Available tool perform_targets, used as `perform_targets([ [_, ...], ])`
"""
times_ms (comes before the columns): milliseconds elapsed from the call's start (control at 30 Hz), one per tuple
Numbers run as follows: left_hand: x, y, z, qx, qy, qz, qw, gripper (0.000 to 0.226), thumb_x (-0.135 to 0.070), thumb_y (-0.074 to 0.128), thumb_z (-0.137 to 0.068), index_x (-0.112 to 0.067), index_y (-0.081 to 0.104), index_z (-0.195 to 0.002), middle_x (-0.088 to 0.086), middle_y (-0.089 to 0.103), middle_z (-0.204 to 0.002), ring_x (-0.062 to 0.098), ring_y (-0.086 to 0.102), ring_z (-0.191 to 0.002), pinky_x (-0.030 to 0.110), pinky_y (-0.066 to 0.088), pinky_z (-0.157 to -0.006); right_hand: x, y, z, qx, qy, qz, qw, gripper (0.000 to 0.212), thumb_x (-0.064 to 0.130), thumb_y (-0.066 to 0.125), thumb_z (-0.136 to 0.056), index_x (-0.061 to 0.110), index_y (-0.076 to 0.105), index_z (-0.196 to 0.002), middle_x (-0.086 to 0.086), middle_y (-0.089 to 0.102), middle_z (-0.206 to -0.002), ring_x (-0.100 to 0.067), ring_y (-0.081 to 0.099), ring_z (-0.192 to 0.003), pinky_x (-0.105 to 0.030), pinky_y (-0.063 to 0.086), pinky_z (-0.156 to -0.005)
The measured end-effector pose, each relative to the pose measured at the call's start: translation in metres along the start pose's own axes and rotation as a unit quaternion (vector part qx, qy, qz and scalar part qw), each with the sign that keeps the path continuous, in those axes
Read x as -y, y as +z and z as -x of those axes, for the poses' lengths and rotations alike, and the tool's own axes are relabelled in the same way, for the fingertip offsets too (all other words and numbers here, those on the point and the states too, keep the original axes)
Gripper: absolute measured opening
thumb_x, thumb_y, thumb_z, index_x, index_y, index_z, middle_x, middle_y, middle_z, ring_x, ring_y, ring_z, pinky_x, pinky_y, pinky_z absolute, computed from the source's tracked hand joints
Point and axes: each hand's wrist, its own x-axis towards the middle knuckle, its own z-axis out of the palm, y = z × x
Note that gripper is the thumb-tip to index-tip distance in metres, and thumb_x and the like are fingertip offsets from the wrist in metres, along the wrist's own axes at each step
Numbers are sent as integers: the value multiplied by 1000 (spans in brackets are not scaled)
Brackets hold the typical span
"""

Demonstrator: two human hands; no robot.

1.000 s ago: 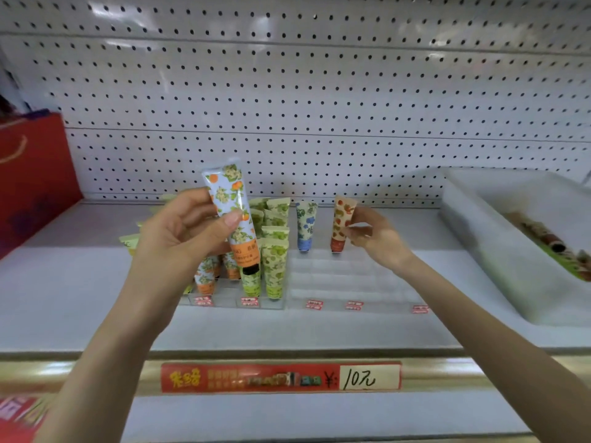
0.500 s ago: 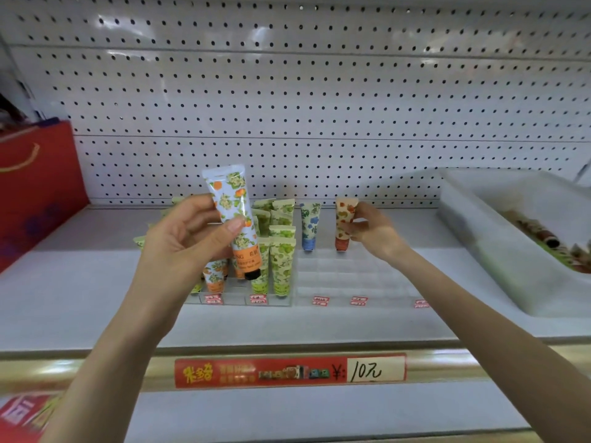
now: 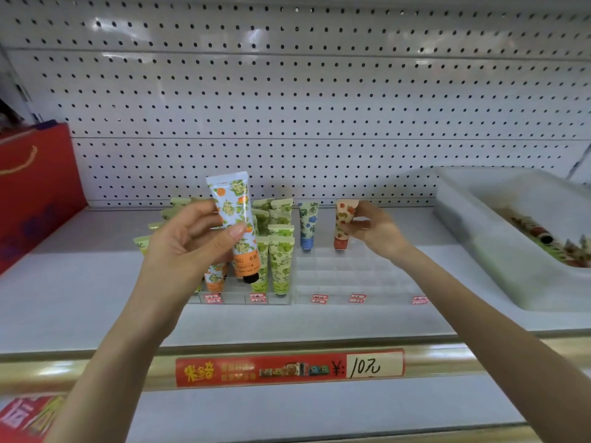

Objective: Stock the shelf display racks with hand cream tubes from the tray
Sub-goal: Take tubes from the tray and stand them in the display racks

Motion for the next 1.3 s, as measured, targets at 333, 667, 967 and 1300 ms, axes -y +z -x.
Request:
perform_targets([
  [333,13,3,7,16,-27,2,999,36,-20,68,-64,-12,64,-98,-2,73,-90,5,67,-79,14,50,-64,109,0,58,-29,-196,-56,979,10,21,55,-93,22,60,-102,16,61,-105,8,57,-96,-11,46,-82],
  [667,25,-10,27,26,-4,-57,998,39,-28,71,-64,-12,65,-99,3,70,-94,8,65,-86,18,50,-76,151,45,101,148,-239,-7,960,18,19,71,-81,30,62,-91,7,68,-92,-8,64,-82,-30,52,-81],
  [967,27,-45,44,34,27,-171,984,17,-35,70,-79,-31,62,-94,-17,67,-90,-4,61,-87,12,47,-69,159,71,97,163,-234,70,956,19,24,73,-78,33,57,-83,7,65,-87,-5,56,-76,-24,47,-77],
  [1300,69,-115,57,-2,80,-604,793,72,-62,29,-87,-9,51,-129,8,55,-132,26,51,-122,47,34,-105,160,88,64,118,-202,142,962,15,19,71,-81,24,58,-87,13,61,-83,4,54,-73,-5,39,-68],
])
